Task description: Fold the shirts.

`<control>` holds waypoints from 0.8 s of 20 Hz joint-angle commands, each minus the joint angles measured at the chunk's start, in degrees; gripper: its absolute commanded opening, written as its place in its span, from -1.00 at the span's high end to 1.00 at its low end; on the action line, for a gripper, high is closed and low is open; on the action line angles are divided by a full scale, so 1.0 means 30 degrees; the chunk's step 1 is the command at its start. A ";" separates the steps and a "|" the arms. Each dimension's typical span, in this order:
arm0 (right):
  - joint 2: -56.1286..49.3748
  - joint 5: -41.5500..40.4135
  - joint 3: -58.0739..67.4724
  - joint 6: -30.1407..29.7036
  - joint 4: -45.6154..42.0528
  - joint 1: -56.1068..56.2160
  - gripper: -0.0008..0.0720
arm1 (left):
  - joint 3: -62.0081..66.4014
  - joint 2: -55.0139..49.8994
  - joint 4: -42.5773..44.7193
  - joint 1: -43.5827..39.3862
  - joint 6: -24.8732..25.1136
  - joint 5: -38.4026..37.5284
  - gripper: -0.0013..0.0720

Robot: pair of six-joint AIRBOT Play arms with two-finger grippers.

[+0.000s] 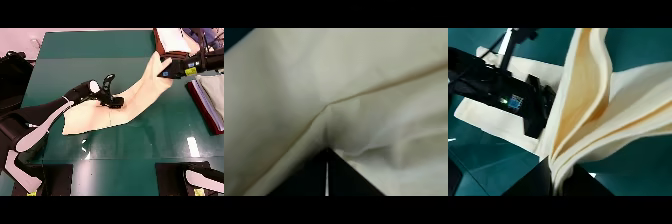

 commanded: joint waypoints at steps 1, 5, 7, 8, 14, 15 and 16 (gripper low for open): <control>0.0168 -0.0539 0.1333 0.0882 0.0007 0.2237 0.93 | 0.0131 -0.0423 0.0007 -0.0044 -0.0015 0.0022 0.90; 0.0219 -0.1486 0.1326 0.1137 0.0029 0.3956 0.93 | 0.0248 -0.0401 0.0117 0.0401 -0.0109 -0.0452 0.90; 0.0219 -0.2295 0.1326 0.1217 0.0022 0.4852 0.93 | 0.1020 -0.0219 0.0153 0.1253 -0.0102 -0.1836 0.90; 0.0219 -0.2761 0.1326 0.1217 0.0022 0.5370 0.93 | 0.1362 0.0226 0.0262 0.1865 -0.0095 -0.2288 0.90; -0.1632 -0.7796 0.1326 0.1217 0.2310 1.0936 0.93 | 0.3147 0.5646 0.3825 0.7031 -0.0087 -0.4153 0.90; -0.2455 -0.9071 0.1326 0.0583 0.3045 1.2182 0.93 | 0.3344 0.6790 0.4510 0.7970 -0.0095 -0.4284 0.90; -0.3417 -1.0535 0.1333 -0.0262 0.3570 1.3515 0.92 | 0.3388 0.7854 0.4998 0.8728 -0.0095 -0.4284 0.90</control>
